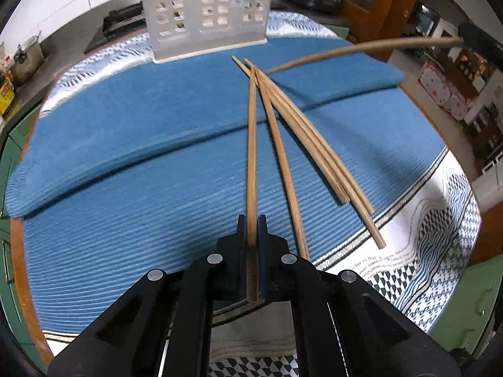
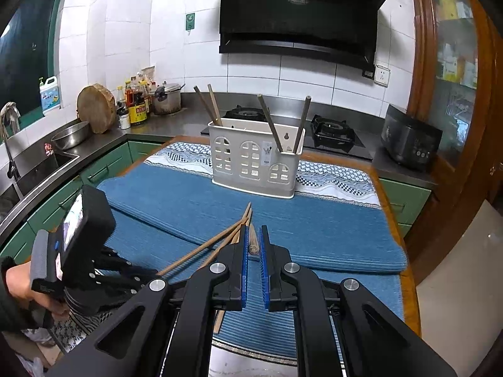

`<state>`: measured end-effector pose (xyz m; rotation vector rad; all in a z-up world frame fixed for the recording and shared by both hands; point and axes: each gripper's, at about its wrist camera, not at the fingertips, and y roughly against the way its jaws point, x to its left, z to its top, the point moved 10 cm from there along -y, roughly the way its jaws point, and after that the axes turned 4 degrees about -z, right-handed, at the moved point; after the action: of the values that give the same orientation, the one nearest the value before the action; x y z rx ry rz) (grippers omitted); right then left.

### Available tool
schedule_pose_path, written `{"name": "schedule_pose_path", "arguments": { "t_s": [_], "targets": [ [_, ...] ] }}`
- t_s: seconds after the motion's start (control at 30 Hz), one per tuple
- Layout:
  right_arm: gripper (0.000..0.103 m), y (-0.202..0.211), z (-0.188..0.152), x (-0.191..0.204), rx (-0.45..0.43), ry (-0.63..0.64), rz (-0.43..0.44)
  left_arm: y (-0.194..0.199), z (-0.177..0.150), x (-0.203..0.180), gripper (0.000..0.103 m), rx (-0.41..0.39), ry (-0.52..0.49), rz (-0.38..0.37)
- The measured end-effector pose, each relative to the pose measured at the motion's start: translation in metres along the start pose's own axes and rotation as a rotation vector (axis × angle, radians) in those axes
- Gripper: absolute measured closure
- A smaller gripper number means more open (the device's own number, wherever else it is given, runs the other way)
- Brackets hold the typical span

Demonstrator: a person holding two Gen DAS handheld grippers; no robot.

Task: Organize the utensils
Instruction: 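Lift the chopstick with the right gripper to the holder while the left gripper carries its chopstick there, then insert the chopstick into the holder with the right gripper while the left gripper inserts its own, then open both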

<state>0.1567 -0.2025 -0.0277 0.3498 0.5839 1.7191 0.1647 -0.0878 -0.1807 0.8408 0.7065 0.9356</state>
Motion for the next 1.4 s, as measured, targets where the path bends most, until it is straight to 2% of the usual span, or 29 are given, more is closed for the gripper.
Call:
{"name": "schedule_pose_path", "arguments": {
  "t_s": [0.4,0.93,1.17,1.4],
  "targets": [
    [0.096,0.007,0.019,0.000,-0.035,0.020,-0.004,0.038,0.033,0.009,0.098,-0.134,0.041,-0.027],
    [0.096,0.015,0.044,-0.005,-0.074,0.024,-0.006,0.074,0.061,0.020,0.098,-0.246,0.080,-0.041],
    [0.096,0.007,0.070,-0.012,-0.061,0.031,0.025,0.093,0.084,0.023,0.098,-0.305,0.083,-0.050],
    [0.096,0.003,0.122,-0.036,-0.078,0.023,0.020,0.109,0.111,0.026,0.098,-0.349,0.069,-0.045]
  ]
}}
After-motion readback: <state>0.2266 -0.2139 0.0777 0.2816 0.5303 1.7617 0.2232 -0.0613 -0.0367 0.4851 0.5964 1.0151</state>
